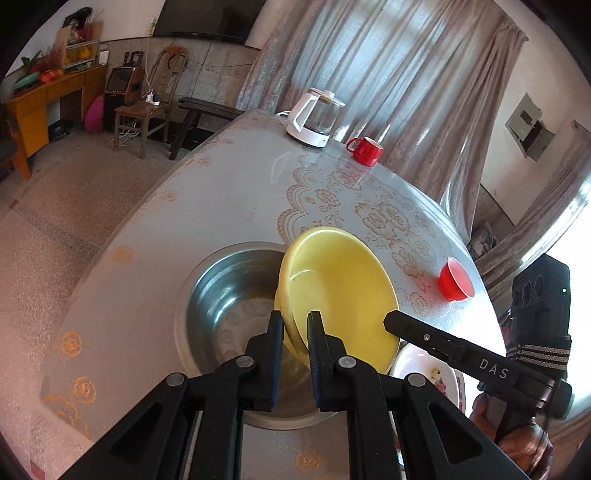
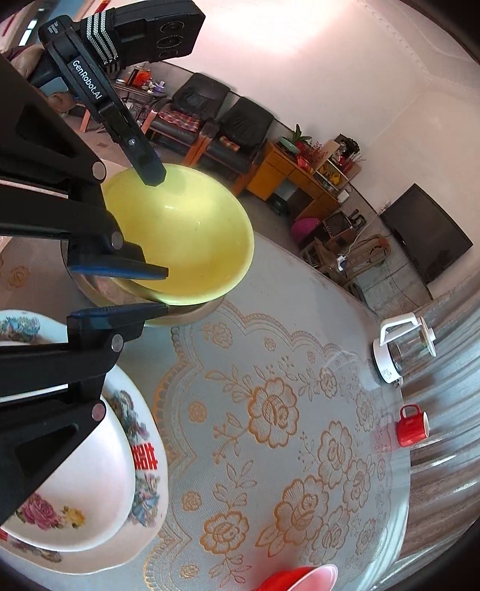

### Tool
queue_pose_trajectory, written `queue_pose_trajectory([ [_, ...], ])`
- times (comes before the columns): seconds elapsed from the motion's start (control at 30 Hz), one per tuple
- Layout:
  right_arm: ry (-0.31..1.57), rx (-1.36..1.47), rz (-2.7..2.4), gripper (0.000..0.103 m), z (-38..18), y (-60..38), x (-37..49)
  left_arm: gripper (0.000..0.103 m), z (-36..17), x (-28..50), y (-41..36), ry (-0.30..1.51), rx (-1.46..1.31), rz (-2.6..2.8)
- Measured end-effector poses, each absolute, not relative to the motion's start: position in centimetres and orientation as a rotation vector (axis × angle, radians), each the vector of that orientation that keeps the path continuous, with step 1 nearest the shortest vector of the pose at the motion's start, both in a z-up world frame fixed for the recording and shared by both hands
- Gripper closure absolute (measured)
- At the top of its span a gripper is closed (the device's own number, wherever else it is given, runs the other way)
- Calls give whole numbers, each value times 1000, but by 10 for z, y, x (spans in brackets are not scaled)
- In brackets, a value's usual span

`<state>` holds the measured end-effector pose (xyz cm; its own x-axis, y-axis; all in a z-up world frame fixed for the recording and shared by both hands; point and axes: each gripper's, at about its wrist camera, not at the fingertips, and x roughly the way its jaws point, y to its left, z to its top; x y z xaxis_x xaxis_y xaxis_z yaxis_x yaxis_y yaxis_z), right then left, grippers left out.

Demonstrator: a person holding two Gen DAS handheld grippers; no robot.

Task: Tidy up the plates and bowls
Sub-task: 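Lift the yellow bowl with the left gripper and lower it into the steel basin, then open the left gripper to release the yellow bowl in the basin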

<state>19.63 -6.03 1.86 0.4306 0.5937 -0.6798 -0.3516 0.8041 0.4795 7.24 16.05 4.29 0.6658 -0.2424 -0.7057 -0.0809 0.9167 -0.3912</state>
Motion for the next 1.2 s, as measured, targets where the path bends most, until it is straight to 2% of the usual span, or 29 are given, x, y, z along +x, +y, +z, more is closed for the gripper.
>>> queue_pose_trajectory([
  [0.67,1061,203,569,91,-16,-14,194,90,-2,70,179,897,-395,-20],
  [1.13,1001,79,490,91,-17,-8,191,89,-7,78,164,866,-270,39],
  [1.2,988,49,485,91,-17,-6,190,86,-8,77,163,856,-252,52],
])
